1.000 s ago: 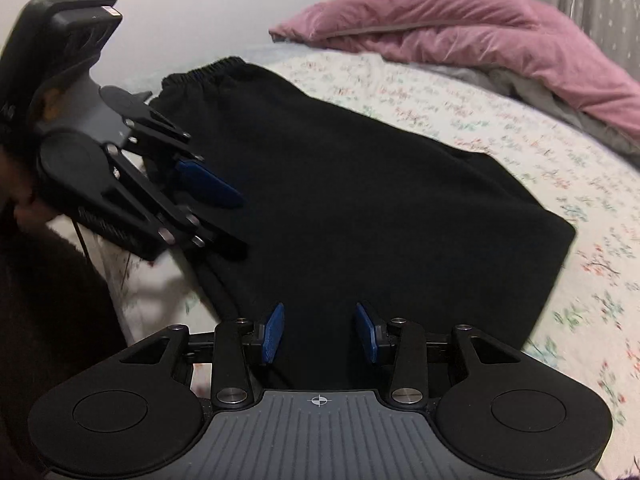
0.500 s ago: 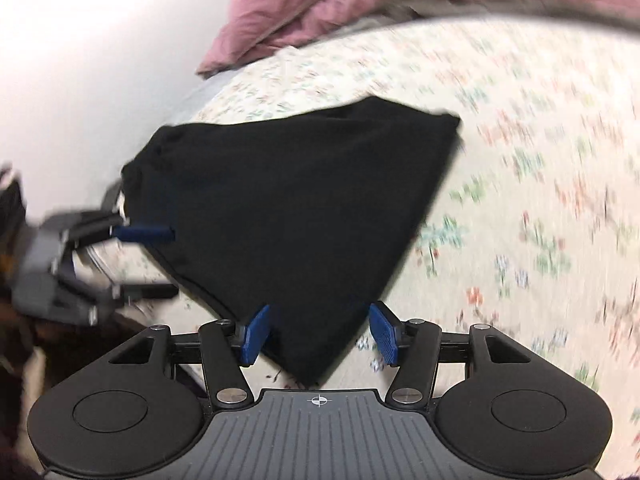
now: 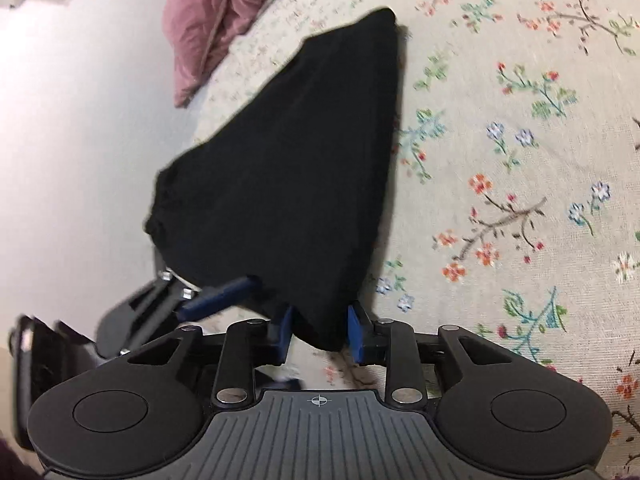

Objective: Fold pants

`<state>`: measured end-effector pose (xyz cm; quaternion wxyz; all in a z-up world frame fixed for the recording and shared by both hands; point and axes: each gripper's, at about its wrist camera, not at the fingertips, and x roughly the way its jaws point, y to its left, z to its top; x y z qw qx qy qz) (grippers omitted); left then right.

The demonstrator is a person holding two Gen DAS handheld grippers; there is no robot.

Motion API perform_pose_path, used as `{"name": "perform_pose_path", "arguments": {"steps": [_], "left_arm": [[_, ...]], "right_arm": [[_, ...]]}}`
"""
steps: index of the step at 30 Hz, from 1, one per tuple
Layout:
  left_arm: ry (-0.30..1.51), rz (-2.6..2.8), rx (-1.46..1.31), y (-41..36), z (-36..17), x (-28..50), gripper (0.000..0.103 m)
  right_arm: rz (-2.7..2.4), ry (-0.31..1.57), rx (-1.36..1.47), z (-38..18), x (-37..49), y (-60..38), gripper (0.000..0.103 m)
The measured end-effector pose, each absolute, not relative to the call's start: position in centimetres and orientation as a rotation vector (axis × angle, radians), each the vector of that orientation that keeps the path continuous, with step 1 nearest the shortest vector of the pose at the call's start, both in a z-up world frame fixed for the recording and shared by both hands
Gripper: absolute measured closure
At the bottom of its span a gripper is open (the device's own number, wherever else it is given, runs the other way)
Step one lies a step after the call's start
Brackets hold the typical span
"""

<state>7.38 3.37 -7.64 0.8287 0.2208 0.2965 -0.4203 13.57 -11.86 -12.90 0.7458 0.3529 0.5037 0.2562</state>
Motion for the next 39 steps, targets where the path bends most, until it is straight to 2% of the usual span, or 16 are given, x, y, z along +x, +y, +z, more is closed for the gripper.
{"name": "perform_pose_path", "arguments": {"steps": [2, 4, 6, 7, 10, 12, 17, 20, 21, 24, 29, 31, 33, 39], "left_arm": [[0.621, -0.881, 0.484, 2.7, -7.9, 7.4, 0.020], [0.612, -0.835, 0.502, 2.1, -8.3, 7.5, 0.025], [0.619, -0.772, 0.509, 1.9, -8.7, 7.9, 0.044], [0.635, -0.732, 0.503, 1.9, -9.1, 8.4, 0.049], [0.670, -0.700, 0.427, 2.4, -9.7, 8.9, 0.050], [0.668, -0.686, 0.409, 2.6, -9.9, 8.7, 0.050], [0.664, -0.640, 0.352, 3.2, -10.4, 8.0, 0.051], [0.679, -0.589, 0.301, 3.4, -10.6, 7.6, 0.054], [0.676, -0.570, 0.301, 3.4, -10.7, 7.2, 0.055], [0.667, -0.516, 0.298, 3.1, -10.7, 6.5, 0.056], [0.645, -0.440, 0.351, 1.7, -11.1, 5.4, 0.056], [0.647, -0.428, 0.350, 1.5, -11.0, 5.4, 0.057], [0.647, -0.425, 0.321, 1.9, -10.6, 5.2, 0.065], [0.620, -0.466, 0.283, 0.6, -8.2, 4.5, 0.068]], "right_arm": [[0.584, 1.091, 0.793, -12.3, 13.9, -12.1, 0.075], [0.605, 1.081, 0.791, -11.6, 14.2, -12.0, 0.075], [0.618, 1.075, 0.773, -11.3, 14.6, -11.8, 0.075], [0.621, 1.076, 0.761, -11.1, 14.9, -11.7, 0.073], [0.591, 1.053, 0.686, -10.8, 15.2, -12.0, 0.069], [0.556, 1.033, 0.676, -10.9, 15.5, -13.0, 0.052], [0.439, 0.986, 0.627, -12.2, 18.2, -14.3, 0.052], [0.433, 0.952, 0.656, -13.2, 20.5, -14.4, 0.054], [0.425, 0.931, 0.664, -13.4, 21.4, -14.3, 0.059], [0.394, 0.888, 0.691, -14.0, 24.0, -14.3, 0.065], [0.352, 0.840, 0.798, -15.4, 27.2, -15.2, 0.070], [0.341, 0.838, 0.835, -15.8, 28.1, -15.0, 0.077], [0.337, 0.853, 0.834, -16.0, 28.7, -15.0, 0.089], [0.336, 0.833, 0.856, -14.4, 27.5, -17.3, 0.092]]}}
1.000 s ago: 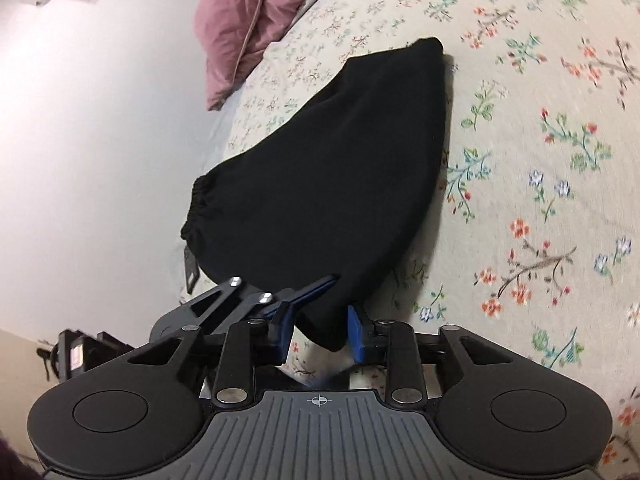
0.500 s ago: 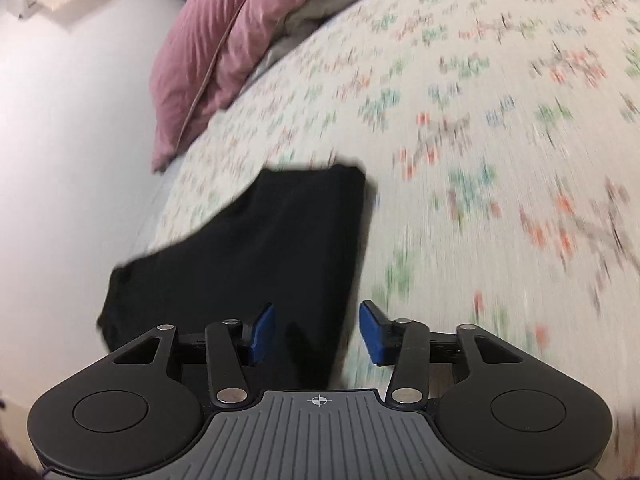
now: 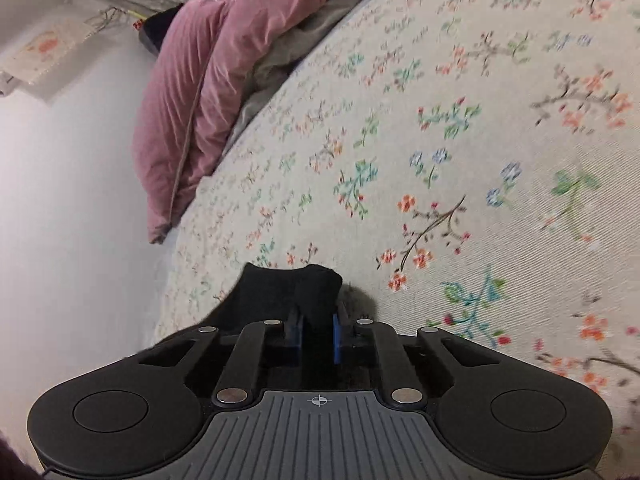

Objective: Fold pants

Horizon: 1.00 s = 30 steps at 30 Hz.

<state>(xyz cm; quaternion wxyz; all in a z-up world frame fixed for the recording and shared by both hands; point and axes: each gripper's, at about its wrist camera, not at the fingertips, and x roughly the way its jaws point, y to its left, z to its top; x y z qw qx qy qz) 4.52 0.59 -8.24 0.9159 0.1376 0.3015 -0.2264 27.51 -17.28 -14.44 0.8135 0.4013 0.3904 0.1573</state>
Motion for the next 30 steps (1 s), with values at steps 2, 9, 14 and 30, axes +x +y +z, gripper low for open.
{"name": "perform_pose_path", "arguments": {"steps": [2, 9, 14, 30], "left_arm": [[0.621, -0.496, 0.245, -0.2, -7.4, 4.2, 0.068], [0.623, -0.685, 0.100, -4.6, -5.5, 2.2, 0.068], [0.629, -0.819, -0.006, -7.2, -4.6, 0.7, 0.068], [0.560, -0.725, -0.325, 2.4, -2.4, 1.9, 0.068]], "right_arm": [[0.327, 0.830, 0.860, -13.7, 26.8, -18.8, 0.092], [0.224, 0.808, 0.862, -11.2, 21.7, -27.0, 0.092], [0.109, 0.798, 0.858, -9.3, 16.7, -32.8, 0.092], [0.159, 0.725, 0.823, -0.5, 16.6, -28.4, 0.091]]}}
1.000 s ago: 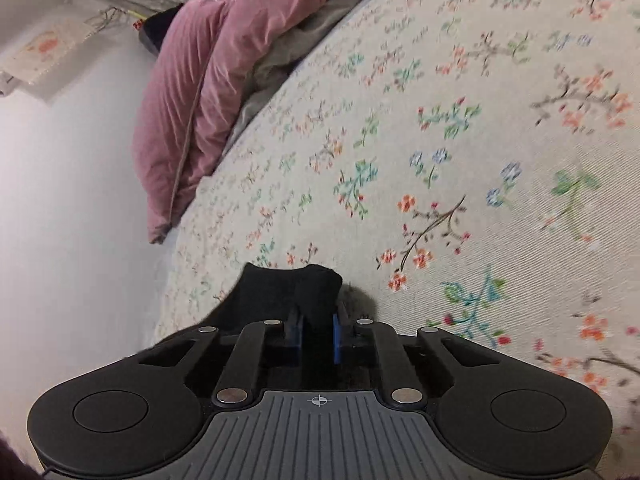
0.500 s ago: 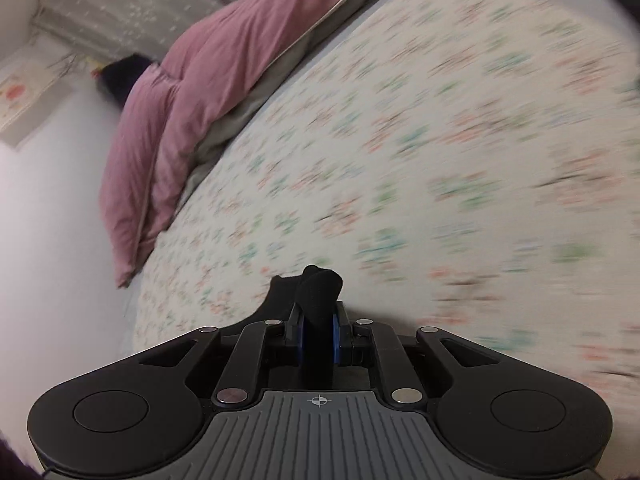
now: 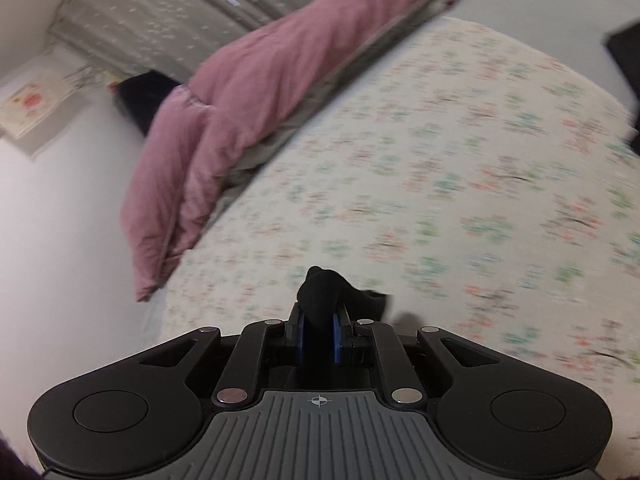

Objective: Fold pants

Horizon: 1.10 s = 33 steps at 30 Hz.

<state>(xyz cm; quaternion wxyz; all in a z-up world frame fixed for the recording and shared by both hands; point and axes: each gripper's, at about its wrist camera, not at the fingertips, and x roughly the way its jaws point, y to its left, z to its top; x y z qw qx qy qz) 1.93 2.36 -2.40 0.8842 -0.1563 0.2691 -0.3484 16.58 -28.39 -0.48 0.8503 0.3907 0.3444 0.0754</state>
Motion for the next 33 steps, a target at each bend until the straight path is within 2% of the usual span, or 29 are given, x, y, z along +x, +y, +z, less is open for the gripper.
{"name": "perform_pose_path", "arguments": {"steps": [6, 16, 22, 25, 26, 27, 28, 29, 30, 33], "left_arm": [[0.559, -0.591, -0.391, 7.3, -3.0, 3.9, 0.068], [0.609, -0.401, -0.497, 14.5, -4.2, 7.3, 0.068], [0.689, -0.316, -0.440, 17.0, -6.0, 9.0, 0.066], [0.711, -0.332, -0.442, 17.7, -6.0, 9.2, 0.059], [0.698, -0.337, -0.425, 17.7, -5.5, 9.1, 0.052], [0.676, -0.335, -0.396, 17.7, -4.9, 9.0, 0.038], [0.644, -0.331, -0.364, 17.7, -4.2, 9.0, 0.031], [0.613, -0.328, -0.334, 17.6, -3.7, 8.8, 0.023], [0.588, -0.330, -0.306, 17.5, -2.9, 8.8, 0.023], [0.575, -0.338, -0.256, 16.8, -1.1, 10.1, 0.022]], "right_arm": [[0.225, 0.722, 0.746, 0.8, 21.2, -20.5, 0.091], [0.294, 0.807, 0.673, -1.2, 27.9, -8.9, 0.091], [0.285, 0.816, 0.639, -2.5, 30.1, -4.8, 0.087], [0.274, 0.812, 0.626, -2.8, 30.2, -4.2, 0.081], [0.276, 0.804, 0.632, -2.8, 30.1, -4.3, 0.075], [0.276, 0.794, 0.638, -2.5, 29.9, -4.4, 0.066], [0.278, 0.777, 0.638, -2.2, 29.5, -4.9, 0.058], [0.274, 0.758, 0.630, -1.9, 29.2, -5.3, 0.043], [0.269, 0.735, 0.616, -1.4, 28.8, -5.8, 0.034], [0.267, 0.688, 0.554, -0.4, 27.2, -7.6, 0.034]]}}
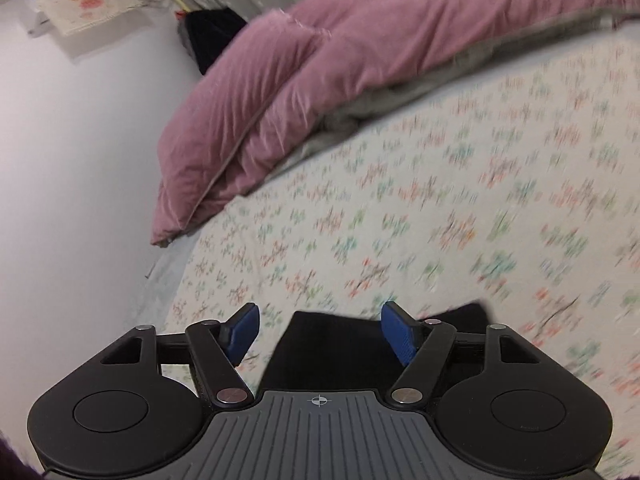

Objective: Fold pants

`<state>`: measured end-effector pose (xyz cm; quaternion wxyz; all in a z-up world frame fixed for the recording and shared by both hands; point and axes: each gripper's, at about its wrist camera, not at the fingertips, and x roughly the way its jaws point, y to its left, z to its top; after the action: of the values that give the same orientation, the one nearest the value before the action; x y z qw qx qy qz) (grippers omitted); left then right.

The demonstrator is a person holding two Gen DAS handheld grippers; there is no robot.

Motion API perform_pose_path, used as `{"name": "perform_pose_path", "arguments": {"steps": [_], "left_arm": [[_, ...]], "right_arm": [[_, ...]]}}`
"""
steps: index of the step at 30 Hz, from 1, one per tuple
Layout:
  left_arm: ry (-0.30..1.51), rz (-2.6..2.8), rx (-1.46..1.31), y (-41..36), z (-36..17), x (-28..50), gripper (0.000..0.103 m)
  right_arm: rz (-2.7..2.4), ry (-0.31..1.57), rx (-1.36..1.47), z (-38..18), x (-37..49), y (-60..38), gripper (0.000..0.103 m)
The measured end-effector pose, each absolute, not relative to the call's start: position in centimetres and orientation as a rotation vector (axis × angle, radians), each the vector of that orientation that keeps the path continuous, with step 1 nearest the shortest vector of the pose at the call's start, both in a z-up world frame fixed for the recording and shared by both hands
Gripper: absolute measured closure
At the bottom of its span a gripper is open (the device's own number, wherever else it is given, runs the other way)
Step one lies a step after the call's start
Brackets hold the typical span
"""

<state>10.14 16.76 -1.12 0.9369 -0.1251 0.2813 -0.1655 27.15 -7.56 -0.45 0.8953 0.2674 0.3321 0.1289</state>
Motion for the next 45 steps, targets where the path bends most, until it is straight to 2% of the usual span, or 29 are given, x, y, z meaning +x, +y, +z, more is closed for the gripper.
{"name": "perform_pose_path", "arguments": {"steps": [5, 7, 8, 9, 10, 11, 14, 17, 19, 21, 22, 26, 27, 28, 29, 30, 32, 33, 35, 36, 38, 45], "left_arm": [[0.699, -0.381, -0.222, 14.9, -1.6, 15.4, 0.023], [0.723, -0.390, -0.201, 14.0, -2.3, 17.1, 0.031], [0.734, -0.395, -0.185, 13.6, -2.7, 17.7, 0.043], [0.741, -0.393, -0.166, 13.1, -3.1, 18.1, 0.060], [0.741, -0.379, -0.141, 12.5, -3.4, 18.4, 0.072], [0.733, -0.372, -0.127, 12.3, -3.7, 18.4, 0.074], [0.677, -0.348, -0.117, 12.2, -3.2, 17.6, 0.074], [0.688, -0.306, -0.029, 12.1, -5.0, 18.4, 0.072], [0.699, -0.289, 0.068, 11.9, -6.7, 18.5, 0.066], [0.677, -0.279, 0.082, 12.3, -7.1, 18.2, 0.055], [0.682, -0.285, 0.067, 12.6, -7.0, 18.3, 0.053], [0.771, -0.305, -0.085, 15.0, -6.9, 20.0, 0.034], [0.801, -0.322, -0.147, 15.8, -7.2, 20.6, 0.032], [0.827, -0.339, -0.214, 16.6, -7.6, 21.1, 0.032], [0.859, -0.359, -0.299, 17.5, -8.1, 21.6, 0.032], [0.887, -0.379, -0.382, 18.3, -8.6, 22.0, 0.032], [0.911, -0.409, -0.507, 19.3, -9.7, 22.2, 0.034], [0.902, -0.415, -0.525, 19.3, -9.9, 22.0, 0.038], [0.886, -0.443, -0.572, 19.2, -10.2, 21.8, 0.046], [0.884, -0.454, -0.598, 18.9, -10.3, 21.7, 0.050], [0.869, -0.467, -0.622, 17.9, -10.4, 21.6, 0.053], [0.786, -0.477, -0.702, 12.5, -11.0, 23.8, 0.057]], "right_arm": [[0.235, 0.676, 0.491, -1.1, 23.7, -10.5, 0.029], [0.216, 0.686, 0.484, -2.2, 22.3, -11.6, 0.029], [0.203, 0.695, 0.485, -2.8, 21.5, -12.2, 0.029], [0.194, 0.705, 0.487, -3.5, 20.8, -12.8, 0.029], [0.189, 0.716, 0.489, -4.2, 20.3, -13.3, 0.029], [0.184, 0.726, 0.491, -4.8, 19.7, -13.8, 0.029], [0.174, 0.748, 0.501, -6.5, 18.1, -14.8, 0.029], [0.180, 0.775, 0.510, -8.0, 17.2, -15.2, 0.029], [0.186, 0.792, 0.522, -9.0, 16.9, -15.0, 0.029], [0.199, 0.813, 0.542, -10.3, 16.9, -14.5, 0.029], [0.206, 0.821, 0.553, -10.8, 16.9, -14.3, 0.029], [0.241, 0.841, 0.588, -12.7, 16.9, -13.0, 0.029], [0.244, 0.830, 0.597, -13.1, 16.8, -12.8, 0.028], [0.244, 0.814, 0.608, -13.3, 16.7, -12.5, 0.029], [0.241, 0.793, 0.623, -13.6, 16.6, -12.4, 0.035], [0.243, 0.779, 0.643, -13.8, 16.6, -12.3, 0.053], [0.223, 0.779, 0.675, -14.1, 16.9, -12.0, 0.068], [0.215, 0.774, 0.678, -13.9, 17.1, -12.1, 0.075], [0.229, 0.754, 0.676, -13.0, 17.2, -12.4, 0.082], [0.237, 0.740, 0.666, -12.5, 17.3, -12.6, 0.084], [0.245, 0.712, 0.626, -11.4, 17.6, -13.2, 0.084], [0.188, 0.647, 0.542, -9.2, 20.8, -16.7, 0.084]]}}
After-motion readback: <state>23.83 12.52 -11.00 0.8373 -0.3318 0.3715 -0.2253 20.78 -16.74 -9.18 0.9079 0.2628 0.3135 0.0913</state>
